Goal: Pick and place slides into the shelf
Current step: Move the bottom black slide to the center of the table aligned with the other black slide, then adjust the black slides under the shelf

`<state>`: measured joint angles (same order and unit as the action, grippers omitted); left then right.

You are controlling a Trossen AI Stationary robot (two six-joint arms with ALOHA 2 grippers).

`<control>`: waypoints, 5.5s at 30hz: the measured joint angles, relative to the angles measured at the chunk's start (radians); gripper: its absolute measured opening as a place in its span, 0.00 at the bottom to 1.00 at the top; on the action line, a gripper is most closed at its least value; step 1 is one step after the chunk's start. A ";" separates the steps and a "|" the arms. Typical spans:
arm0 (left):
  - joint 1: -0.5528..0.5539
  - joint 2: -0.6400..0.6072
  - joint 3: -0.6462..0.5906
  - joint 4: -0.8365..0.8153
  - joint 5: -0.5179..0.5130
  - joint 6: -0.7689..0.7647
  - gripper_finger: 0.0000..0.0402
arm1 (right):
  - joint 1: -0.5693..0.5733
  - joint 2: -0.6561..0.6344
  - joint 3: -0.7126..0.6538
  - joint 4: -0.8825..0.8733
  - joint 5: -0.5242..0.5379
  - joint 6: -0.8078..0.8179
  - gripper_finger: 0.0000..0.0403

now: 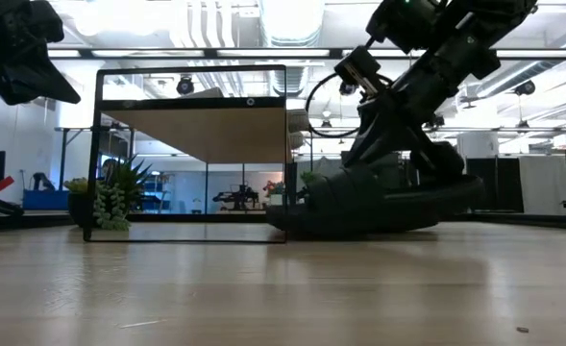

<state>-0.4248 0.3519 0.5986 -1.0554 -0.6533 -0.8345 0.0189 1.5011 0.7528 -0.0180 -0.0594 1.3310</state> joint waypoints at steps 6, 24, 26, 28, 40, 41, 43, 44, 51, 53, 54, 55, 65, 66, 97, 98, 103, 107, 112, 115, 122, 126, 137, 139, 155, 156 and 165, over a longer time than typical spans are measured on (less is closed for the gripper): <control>0.000 0.000 0.000 0.000 0.000 0.000 0.00 | -0.001 0.051 0.002 0.003 -0.031 0.027 0.04; 0.000 0.000 0.000 -0.001 0.001 0.000 0.00 | 0.000 0.012 0.012 -0.036 0.024 0.035 0.38; 0.000 -0.001 0.000 0.000 0.001 0.000 0.00 | 0.000 0.006 0.012 -0.043 0.002 0.039 0.39; 0.000 -0.001 0.000 0.000 0.001 0.000 0.00 | 0.001 -0.009 0.012 -0.070 -0.016 0.038 0.39; 0.000 -0.002 0.000 0.000 0.004 0.000 0.00 | 0.003 -0.188 0.013 -0.413 0.056 0.057 0.22; 0.000 -0.002 0.000 0.000 0.005 0.000 0.00 | 0.003 -0.205 0.013 -0.432 0.059 0.057 0.20; 0.000 -0.002 0.000 0.000 0.004 0.000 0.00 | 0.002 -0.234 0.013 -0.488 0.062 0.057 0.16; 0.000 -0.002 0.000 0.000 0.004 0.000 0.00 | 0.002 -0.245 0.013 -0.516 0.063 0.057 0.14; 0.000 0.035 0.000 0.071 0.089 0.042 0.00 | 0.003 -0.284 0.013 -0.708 0.069 0.089 0.04; 0.000 0.075 -0.002 0.098 0.119 0.070 0.00 | 0.002 -0.284 0.013 -0.731 0.069 0.091 0.03; 0.000 0.097 -0.005 0.114 0.125 0.086 0.00 | 0.002 -0.283 0.013 -0.736 0.069 0.091 0.02; 0.000 0.121 -0.008 0.128 0.132 0.098 0.00 | 0.002 -0.281 0.013 -0.738 0.069 0.091 0.02; 0.000 0.213 -0.032 0.249 0.152 0.144 0.00 | 0.002 -0.278 0.013 -0.737 0.086 0.064 0.02; 0.000 0.215 -0.037 0.253 0.154 0.144 0.00 | 0.002 -0.278 0.013 -0.737 0.085 0.063 0.02; 0.000 0.554 -0.043 0.458 0.143 0.169 0.00 | 0.003 -0.279 0.012 -0.737 0.061 -0.068 0.02; 0.000 0.552 -0.043 0.458 0.143 0.169 0.00 | 0.003 -0.279 0.012 -0.737 0.061 -0.068 0.02; 0.000 0.551 -0.042 0.479 0.142 0.164 0.00 | 0.003 -0.279 0.012 -0.737 0.061 -0.068 0.02; 0.005 0.564 -0.042 0.497 0.142 0.162 0.00 | 0.003 -0.279 0.012 -0.737 0.061 -0.068 0.02; 0.007 0.596 -0.042 0.530 0.142 0.161 0.00 | 0.003 -0.279 0.012 -0.739 0.061 -0.076 0.02; 0.010 0.611 -0.042 0.544 0.143 0.161 0.00 | 0.003 -0.279 0.012 -0.742 0.061 -0.080 0.02; 0.013 0.616 -0.042 0.550 0.143 0.161 0.00 | 0.003 -0.279 0.012 -0.747 0.060 -0.103 0.02; 0.020 0.617 -0.042 0.553 0.144 0.161 0.00 | 0.003 -0.279 0.012 -0.753 0.060 -0.105 0.02; 0.033 0.640 -0.041 0.580 0.160 0.161 0.00 | 0.003 -0.276 0.012 -0.830 0.027 -0.065 0.02; 0.033 0.636 -0.041 0.579 0.162 0.161 0.00 | 0.003 -0.274 0.012 -0.830 0.026 -0.065 0.02; 0.033 0.633 -0.041 0.576 0.161 0.161 0.00 | 0.000 -0.274 -0.160 -0.651 0.068 0.004 0.02; 0.033 0.633 -0.041 0.576 0.161 0.161 0.00 | 0.000 -0.274 -0.169 -0.651 0.075 0.004 0.02; 0.033 0.633 -0.041 0.576 0.158 0.162 0.00 | -0.004 -0.274 -0.243 -0.496 0.087 0.020 0.02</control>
<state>-0.3920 0.9852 0.5575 -0.4797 -0.4953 -0.6727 0.0150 1.2266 0.5094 -0.5140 0.0274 1.3510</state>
